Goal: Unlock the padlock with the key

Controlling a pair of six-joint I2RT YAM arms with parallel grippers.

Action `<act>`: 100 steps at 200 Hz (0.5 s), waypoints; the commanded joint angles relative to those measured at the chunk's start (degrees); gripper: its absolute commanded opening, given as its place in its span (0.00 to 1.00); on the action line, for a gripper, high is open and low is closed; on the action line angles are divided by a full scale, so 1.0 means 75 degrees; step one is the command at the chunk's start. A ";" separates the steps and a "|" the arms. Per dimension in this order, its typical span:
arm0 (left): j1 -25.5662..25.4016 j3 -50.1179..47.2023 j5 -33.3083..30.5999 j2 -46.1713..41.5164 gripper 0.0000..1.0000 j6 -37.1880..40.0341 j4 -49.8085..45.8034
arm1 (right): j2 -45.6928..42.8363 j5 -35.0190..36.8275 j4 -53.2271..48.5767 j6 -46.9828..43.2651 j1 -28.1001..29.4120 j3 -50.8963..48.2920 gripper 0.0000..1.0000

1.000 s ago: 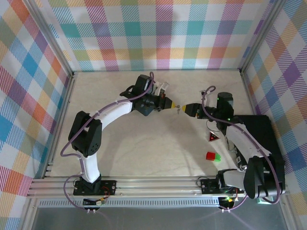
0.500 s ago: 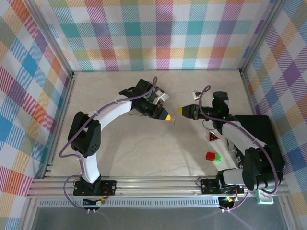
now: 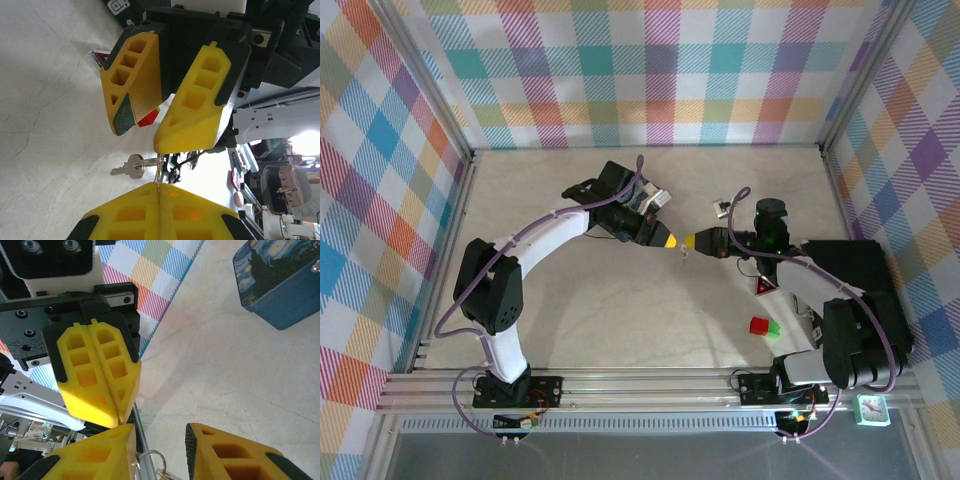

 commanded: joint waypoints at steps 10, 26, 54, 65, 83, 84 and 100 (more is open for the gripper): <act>0.0052 -0.0062 0.0214 -0.0176 0.00 0.0153 -0.0004 | -0.0335 -0.0264 0.0308 0.0127 0.0066 -0.0041 0.32; 0.0052 -0.0044 0.0209 -0.0172 0.00 0.0155 0.0005 | -0.0295 -0.0379 0.0228 0.0119 0.0127 -0.0003 0.31; 0.0052 -0.0067 0.0192 -0.0186 0.00 0.0151 0.0002 | -0.0216 -0.0395 0.0169 0.0089 0.0280 -0.0080 0.30; 0.0047 -0.0088 0.0193 -0.0178 0.00 0.0127 0.0037 | -0.0178 -0.0407 0.0173 0.0109 0.0340 -0.0083 0.30; 0.0052 -0.0104 0.0212 -0.0160 0.00 0.0100 0.0056 | -0.0121 -0.0441 0.0158 0.0105 0.0400 -0.0075 0.27; 0.0052 -0.0105 0.0214 -0.0160 0.00 0.0101 0.0051 | -0.0120 -0.0446 0.0148 0.0105 0.0404 -0.0068 0.27; 0.0052 -0.0102 0.0185 -0.0171 0.00 0.0093 0.0055 | -0.0164 -0.0427 -0.0001 0.0033 0.0404 -0.0070 0.27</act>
